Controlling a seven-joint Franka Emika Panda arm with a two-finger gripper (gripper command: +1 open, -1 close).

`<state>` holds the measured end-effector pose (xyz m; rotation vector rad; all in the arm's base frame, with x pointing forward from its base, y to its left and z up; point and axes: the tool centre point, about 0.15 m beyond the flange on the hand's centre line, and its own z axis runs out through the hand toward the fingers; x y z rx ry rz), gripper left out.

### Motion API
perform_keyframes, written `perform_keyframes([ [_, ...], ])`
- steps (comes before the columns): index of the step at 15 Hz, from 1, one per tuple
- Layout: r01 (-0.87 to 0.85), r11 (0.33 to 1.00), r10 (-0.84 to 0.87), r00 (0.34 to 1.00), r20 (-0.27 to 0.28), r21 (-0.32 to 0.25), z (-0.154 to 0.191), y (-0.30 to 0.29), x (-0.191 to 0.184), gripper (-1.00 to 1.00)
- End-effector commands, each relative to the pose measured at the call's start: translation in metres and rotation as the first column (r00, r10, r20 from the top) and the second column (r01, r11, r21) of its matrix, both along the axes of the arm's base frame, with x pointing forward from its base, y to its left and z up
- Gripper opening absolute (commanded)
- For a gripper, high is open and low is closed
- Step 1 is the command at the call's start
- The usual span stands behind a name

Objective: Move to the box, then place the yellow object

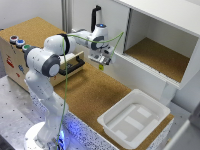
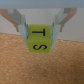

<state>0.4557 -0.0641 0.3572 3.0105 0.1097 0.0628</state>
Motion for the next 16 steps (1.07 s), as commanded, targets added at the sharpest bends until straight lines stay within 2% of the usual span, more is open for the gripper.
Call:
perform_keyframes([
  [1, 0.092, 0.995, -0.090, 0.996, 0.025, -0.050, -0.017, -0.068, 0.007, -1.00],
  [5, 0.169, 0.984, -0.167, 0.985, 0.032, -0.063, -0.015, -0.127, 0.009, -1.00],
  [8, 0.258, 0.964, -0.257, 0.966, 0.015, -0.065, -0.023, -0.167, 0.005, -1.00],
  [11, 0.328, 0.943, -0.328, 0.944, 0.026, -0.051, -0.022, -0.212, 0.001, -1.00],
  [16, 0.420, 0.906, -0.418, 0.908, 0.031, -0.063, -0.025, -0.285, -0.011, -1.00],
])
